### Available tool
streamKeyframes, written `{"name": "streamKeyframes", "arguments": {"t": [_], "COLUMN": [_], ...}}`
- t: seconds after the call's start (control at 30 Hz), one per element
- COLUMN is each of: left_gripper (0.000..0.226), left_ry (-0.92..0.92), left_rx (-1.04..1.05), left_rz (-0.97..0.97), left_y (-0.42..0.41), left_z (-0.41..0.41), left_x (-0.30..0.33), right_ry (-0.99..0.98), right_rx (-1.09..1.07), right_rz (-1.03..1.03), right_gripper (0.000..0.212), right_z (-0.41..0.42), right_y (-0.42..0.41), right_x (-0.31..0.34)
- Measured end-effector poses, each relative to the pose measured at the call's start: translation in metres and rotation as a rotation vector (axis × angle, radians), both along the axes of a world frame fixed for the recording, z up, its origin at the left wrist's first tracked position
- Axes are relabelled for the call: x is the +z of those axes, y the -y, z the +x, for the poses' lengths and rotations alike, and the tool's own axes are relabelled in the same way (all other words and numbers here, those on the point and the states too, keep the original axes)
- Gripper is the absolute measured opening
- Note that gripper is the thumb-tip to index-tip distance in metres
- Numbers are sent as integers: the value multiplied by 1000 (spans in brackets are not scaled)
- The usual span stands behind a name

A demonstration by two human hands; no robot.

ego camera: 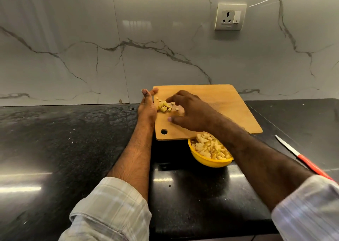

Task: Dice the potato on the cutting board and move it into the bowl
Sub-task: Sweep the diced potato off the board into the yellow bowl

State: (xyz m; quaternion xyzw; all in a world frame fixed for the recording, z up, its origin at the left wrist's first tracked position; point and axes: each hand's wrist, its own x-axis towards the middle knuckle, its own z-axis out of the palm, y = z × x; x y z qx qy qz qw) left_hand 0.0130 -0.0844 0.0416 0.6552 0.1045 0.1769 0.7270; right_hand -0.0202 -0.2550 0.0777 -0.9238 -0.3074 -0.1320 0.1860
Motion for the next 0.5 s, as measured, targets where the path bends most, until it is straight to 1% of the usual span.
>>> {"name": "streamKeyframes", "arguments": {"t": [0.1, 0.17, 0.23, 0.3, 0.37, 0.43, 0.5], "left_gripper": [72, 76, 79, 79, 80, 81, 83], "left_ry": [-25, -15, -2, 12, 11, 9, 10], "left_rx": [-50, -84, -93, -104, -103, -111, -122], "left_rz": [-33, -68, -110, -138, -140, -135, -130], "left_y": [-2, -4, -5, -5, -6, -6, -7], "left_z": [1, 6, 8, 10, 12, 14, 18], "left_x": [3, -1, -5, -7, -9, -11, -13], "right_ry": [1, 21, 49, 60, 61, 55, 63], "right_rx": [36, 43, 47, 39, 19, 12, 15], "right_rz": [-31, -60, -82, -69, -51, -14, 8], "right_gripper": [64, 55, 42, 31, 24, 23, 29], "right_z": [20, 28, 32, 32, 32, 32, 30], "right_y": [-20, -26, -27, -23, -18, -15, -16], "right_x": [5, 7, 7, 6, 6, 5, 3]}}
